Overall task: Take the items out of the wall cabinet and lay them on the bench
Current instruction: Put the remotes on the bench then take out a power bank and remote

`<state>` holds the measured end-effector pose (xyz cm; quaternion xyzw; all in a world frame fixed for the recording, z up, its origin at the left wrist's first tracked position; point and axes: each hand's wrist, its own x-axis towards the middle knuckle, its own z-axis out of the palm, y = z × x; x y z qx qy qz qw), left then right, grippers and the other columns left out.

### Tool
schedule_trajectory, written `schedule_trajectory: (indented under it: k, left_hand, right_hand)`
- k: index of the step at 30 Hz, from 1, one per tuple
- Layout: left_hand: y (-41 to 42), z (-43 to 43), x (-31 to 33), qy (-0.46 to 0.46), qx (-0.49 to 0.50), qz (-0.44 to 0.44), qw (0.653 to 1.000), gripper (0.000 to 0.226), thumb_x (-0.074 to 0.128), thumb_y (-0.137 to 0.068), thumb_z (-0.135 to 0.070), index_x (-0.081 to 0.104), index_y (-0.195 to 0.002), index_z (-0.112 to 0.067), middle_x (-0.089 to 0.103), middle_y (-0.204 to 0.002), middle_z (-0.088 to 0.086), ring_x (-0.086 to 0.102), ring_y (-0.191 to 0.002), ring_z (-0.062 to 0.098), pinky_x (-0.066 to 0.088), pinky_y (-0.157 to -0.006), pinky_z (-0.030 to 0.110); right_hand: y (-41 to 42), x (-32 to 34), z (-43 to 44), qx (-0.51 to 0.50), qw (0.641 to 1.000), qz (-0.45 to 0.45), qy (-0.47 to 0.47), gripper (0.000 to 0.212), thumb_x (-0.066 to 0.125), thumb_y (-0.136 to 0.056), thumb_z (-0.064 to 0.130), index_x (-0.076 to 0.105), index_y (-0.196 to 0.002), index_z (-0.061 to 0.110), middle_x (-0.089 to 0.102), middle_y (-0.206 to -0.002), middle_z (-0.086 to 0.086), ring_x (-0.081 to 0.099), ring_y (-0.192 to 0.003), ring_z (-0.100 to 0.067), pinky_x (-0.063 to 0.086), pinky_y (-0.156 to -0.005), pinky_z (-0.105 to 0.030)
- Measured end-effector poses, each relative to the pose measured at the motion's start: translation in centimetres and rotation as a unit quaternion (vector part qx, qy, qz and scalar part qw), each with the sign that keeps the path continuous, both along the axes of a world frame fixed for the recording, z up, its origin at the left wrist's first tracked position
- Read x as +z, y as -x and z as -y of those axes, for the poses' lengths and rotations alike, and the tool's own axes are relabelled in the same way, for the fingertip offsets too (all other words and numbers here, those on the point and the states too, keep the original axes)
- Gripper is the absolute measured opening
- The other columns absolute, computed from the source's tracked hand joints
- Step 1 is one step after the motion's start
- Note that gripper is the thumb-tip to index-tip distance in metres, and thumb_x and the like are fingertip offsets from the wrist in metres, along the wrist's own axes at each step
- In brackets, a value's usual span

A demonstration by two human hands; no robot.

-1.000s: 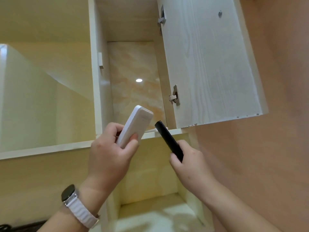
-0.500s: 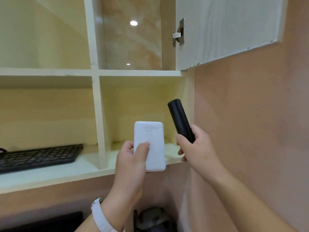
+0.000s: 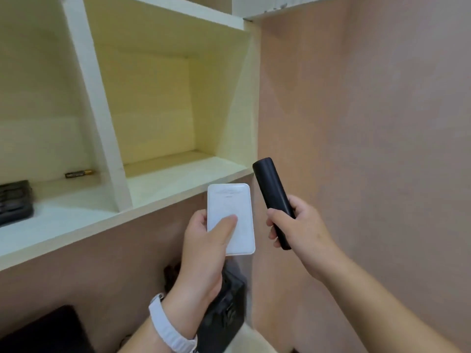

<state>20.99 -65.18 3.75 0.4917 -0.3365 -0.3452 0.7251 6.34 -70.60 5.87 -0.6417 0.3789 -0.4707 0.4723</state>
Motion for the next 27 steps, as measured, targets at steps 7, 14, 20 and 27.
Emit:
schedule_trajectory:
  k: [7,14,20,27]
  left_hand:
    - [0.2,-2.7,-5.2,-0.046,-0.126,-0.036,0.99,0.02,0.062,-0.088,-0.005,0.061,-0.107,-0.012,0.074,-0.098,0.006,0.071,-0.09,0.025,0.055,-0.069,0.039]
    - [3.7,-4.6,-7.8,-0.088,-0.26,-0.066,0.959,0.019,0.062,-0.089,-0.009,0.063,-0.105,-0.019,0.075,-0.091,-0.003,0.07,-0.087,0.019,0.052,-0.065,0.036]
    - [9.2,-8.0,-7.8,-0.11,-0.347,-0.067,0.929,0.016,0.065,-0.085,-0.011,0.062,-0.098,-0.02,0.07,-0.097,0.005,0.067,-0.088,0.023,0.056,-0.065,0.037]
    - [17.0,-16.3,-6.6,-0.096,-0.425,-0.03,0.9,0.02,0.062,-0.089,-0.011,0.059,-0.107,-0.019,0.069,-0.101,0.002,0.065,-0.09,0.022,0.056,-0.061,0.035]
  right_hand:
    - [1.2,-5.2,-5.6,-0.13,0.988,-0.042,-0.074,0.008,0.057,-0.092,0.011,0.057,-0.097,0.005,0.061,-0.073,-0.008,0.056,-0.056,-0.017,0.047,-0.048,-0.025]
    - [5.1,-7.8,-12.1,-0.263,0.957,-0.052,-0.115,0.009,0.058,-0.092,0.013,0.059,-0.1,0.017,0.064,-0.076,-0.008,0.059,-0.057,-0.017,0.047,-0.049,-0.025]
    - [10.3,-7.1,-19.0,-0.36,0.927,-0.032,-0.1,0.009,0.059,-0.091,0.012,0.059,-0.099,0.016,0.063,-0.075,-0.009,0.059,-0.059,-0.017,0.048,-0.052,-0.026]
    - [17.0,-6.6,-30.2,-0.433,0.897,0.004,-0.092,0.011,0.057,-0.092,0.009,0.058,-0.102,0.014,0.061,-0.077,-0.011,0.058,-0.06,-0.019,0.051,-0.053,-0.028]
